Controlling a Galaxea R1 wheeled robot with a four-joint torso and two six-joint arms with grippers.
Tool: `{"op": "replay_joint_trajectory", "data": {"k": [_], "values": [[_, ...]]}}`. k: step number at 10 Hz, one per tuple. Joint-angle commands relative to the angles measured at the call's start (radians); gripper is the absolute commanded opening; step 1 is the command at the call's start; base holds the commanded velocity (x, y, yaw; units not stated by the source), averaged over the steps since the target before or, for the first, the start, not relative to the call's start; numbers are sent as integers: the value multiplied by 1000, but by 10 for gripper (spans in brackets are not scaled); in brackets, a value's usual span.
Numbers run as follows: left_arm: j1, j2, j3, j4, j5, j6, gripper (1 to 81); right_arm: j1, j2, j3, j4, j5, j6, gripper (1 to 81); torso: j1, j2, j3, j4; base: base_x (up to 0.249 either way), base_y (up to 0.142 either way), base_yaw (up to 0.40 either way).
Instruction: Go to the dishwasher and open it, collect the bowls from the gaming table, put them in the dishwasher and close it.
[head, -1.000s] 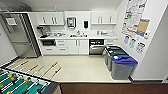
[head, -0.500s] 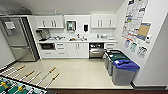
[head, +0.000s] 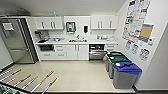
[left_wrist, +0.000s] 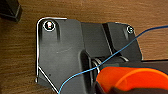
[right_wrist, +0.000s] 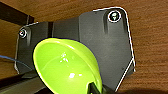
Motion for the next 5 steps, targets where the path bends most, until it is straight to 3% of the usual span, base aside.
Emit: {"op": "replay_joint_trajectory", "data": {"k": [1,5], "values": [[-42,-15,7,-4,36,-1,10,47,-3,0,-9,-42,1,10,0,0,0,0,163,0,0],[-42,-15,9,-4,36,-2,10,45,-4,0,-9,-40,1,10,0,0,0,0,164,0,0]]}}
